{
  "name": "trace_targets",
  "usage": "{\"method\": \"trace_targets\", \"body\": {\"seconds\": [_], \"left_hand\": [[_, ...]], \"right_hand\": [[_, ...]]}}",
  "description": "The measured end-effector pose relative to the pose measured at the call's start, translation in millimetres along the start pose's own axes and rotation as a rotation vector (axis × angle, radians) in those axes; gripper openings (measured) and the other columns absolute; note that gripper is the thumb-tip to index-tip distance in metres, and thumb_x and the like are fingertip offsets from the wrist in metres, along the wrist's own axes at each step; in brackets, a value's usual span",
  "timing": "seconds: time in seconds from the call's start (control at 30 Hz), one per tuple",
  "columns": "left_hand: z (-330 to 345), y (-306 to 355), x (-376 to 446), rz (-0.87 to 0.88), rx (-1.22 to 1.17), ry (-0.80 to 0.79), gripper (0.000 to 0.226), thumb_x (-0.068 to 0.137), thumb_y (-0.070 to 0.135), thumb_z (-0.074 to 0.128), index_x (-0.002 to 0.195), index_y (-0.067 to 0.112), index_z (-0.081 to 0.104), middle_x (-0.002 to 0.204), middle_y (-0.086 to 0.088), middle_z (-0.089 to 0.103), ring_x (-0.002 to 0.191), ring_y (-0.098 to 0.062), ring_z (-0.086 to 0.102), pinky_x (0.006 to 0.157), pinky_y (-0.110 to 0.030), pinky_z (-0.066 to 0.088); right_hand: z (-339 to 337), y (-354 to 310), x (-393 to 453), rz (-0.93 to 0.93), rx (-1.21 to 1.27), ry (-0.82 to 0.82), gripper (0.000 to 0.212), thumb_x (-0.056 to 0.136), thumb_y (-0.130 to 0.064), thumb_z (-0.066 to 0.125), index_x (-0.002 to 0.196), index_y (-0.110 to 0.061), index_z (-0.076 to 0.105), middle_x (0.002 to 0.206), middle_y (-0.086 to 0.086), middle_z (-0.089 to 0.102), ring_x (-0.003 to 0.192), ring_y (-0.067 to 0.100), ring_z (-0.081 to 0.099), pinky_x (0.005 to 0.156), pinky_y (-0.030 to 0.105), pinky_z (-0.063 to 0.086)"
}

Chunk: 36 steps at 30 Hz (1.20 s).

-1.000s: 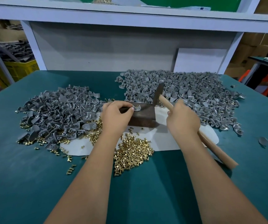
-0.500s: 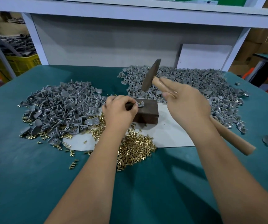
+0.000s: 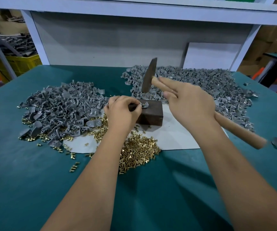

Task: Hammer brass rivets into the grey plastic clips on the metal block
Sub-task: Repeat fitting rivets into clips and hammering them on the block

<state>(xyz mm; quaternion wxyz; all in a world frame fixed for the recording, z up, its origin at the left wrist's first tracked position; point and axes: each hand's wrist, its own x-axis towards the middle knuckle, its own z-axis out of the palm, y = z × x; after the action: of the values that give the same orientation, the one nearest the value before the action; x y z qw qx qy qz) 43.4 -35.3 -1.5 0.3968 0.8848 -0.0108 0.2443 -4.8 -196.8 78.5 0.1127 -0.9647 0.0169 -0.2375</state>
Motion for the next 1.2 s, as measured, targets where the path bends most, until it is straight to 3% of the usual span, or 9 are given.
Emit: {"method": "trace_targets", "body": {"seconds": [0.13,0.3,0.43,0.57,0.7,0.87,0.97,1.1,1.2], "left_hand": [[-1.1,-0.2,1.6,-0.002,0.03,-0.019,0.01,0.087,0.037,0.067,0.094,0.033,0.073,0.11,0.015,0.066,0.125,-0.02,0.037,0.09,-0.031,0.017],[0.9,-0.7,1.2,-0.003,0.008,0.002,0.01,0.087,0.037,0.069,0.092,0.032,0.074,0.109,0.015,0.067,0.124,-0.02,0.038,0.086,-0.029,0.015],[0.3,-1.2,1.0,-0.009,0.004,-0.01,0.008,0.086,0.037,0.068,0.091,0.033,0.073,0.11,0.015,0.066,0.124,-0.019,0.038,0.089,-0.031,0.016],[3.7,-2.7,1.6,-0.008,-0.003,0.007,0.006,0.086,0.036,0.07,0.089,0.033,0.074,0.108,0.016,0.068,0.123,-0.02,0.04,0.092,-0.032,0.019],[3.7,-3.4,1.3,-0.003,-0.031,0.013,0.005,0.085,0.036,0.07,0.089,0.033,0.074,0.108,0.016,0.067,0.121,-0.02,0.04,0.085,-0.03,0.017],[4.1,-2.5,1.9,-0.013,-0.037,0.015,0.003,0.085,0.035,0.071,0.086,0.033,0.073,0.106,0.016,0.067,0.12,-0.019,0.04,0.082,-0.027,0.014],[2.8,-1.8,1.4,-0.009,-0.034,0.001,0.003,0.086,0.036,0.07,0.087,0.034,0.072,0.107,0.016,0.066,0.119,-0.018,0.039,0.081,-0.028,0.014],[3.0,-1.8,1.8,-0.016,-0.023,0.01,0.007,0.086,0.036,0.07,0.089,0.031,0.074,0.106,0.016,0.066,0.12,-0.017,0.039,0.082,-0.027,0.014],[2.2,-1.5,1.7,-0.016,0.002,-0.002,0.011,0.087,0.037,0.068,0.093,0.03,0.074,0.111,0.015,0.066,0.122,-0.017,0.038,0.086,-0.028,0.015]], "right_hand": [[3.7,-5.6,-2.1,-0.076,-0.105,-0.094,0.042,0.098,-0.042,0.045,0.134,-0.06,0.035,0.112,-0.007,0.068,0.095,0.025,0.065,0.059,0.03,0.037],[5.8,-8.4,-6.2,-0.025,-0.052,0.075,0.044,0.097,-0.043,0.045,0.135,-0.06,0.032,0.097,-0.004,0.071,0.084,0.027,0.066,0.053,0.027,0.031],[11.9,-6.7,-11.8,-0.072,-0.107,0.005,0.044,0.098,-0.041,0.044,0.136,-0.06,0.031,0.097,-0.002,0.07,0.081,0.028,0.065,0.053,0.028,0.032],[8.9,-6.2,-11.7,-0.035,-0.04,0.158,0.045,0.097,-0.039,0.047,0.136,-0.057,0.033,0.081,0.001,0.069,0.057,0.023,0.049,0.043,0.021,0.022],[16.0,-4.7,-18.4,-0.09,-0.133,0.072,0.043,0.097,-0.041,0.047,0.135,-0.059,0.035,0.09,-0.001,0.071,0.077,0.027,0.066,0.049,0.026,0.026],[16.9,-9.4,-21.1,-0.05,-0.062,0.15,0.045,0.096,-0.039,0.049,0.134,-0.058,0.035,0.08,0.0,0.07,0.063,0.026,0.062,0.043,0.021,0.022],[19.0,-9.8,-19.6,-0.055,-0.104,0.072,0.043,0.097,-0.038,0.047,0.134,-0.057,0.036,0.086,-0.002,0.07,0.071,0.027,0.065,0.044,0.019,0.017],[17.9,-13.6,-20.2,-0.045,-0.092,0.157,0.043,0.096,-0.039,0.048,0.134,-0.056,0.037,0.076,-0.002,0.068,0.053,0.022,0.045,0.043,0.019,0.013],[19.3,-14.1,-20.8,-0.086,-0.129,0.153,0.044,0.095,-0.036,0.052,0.132,-0.057,0.041,0.075,-0.005,0.069,0.048,0.018,0.042,0.043,0.017,0.011]]}}
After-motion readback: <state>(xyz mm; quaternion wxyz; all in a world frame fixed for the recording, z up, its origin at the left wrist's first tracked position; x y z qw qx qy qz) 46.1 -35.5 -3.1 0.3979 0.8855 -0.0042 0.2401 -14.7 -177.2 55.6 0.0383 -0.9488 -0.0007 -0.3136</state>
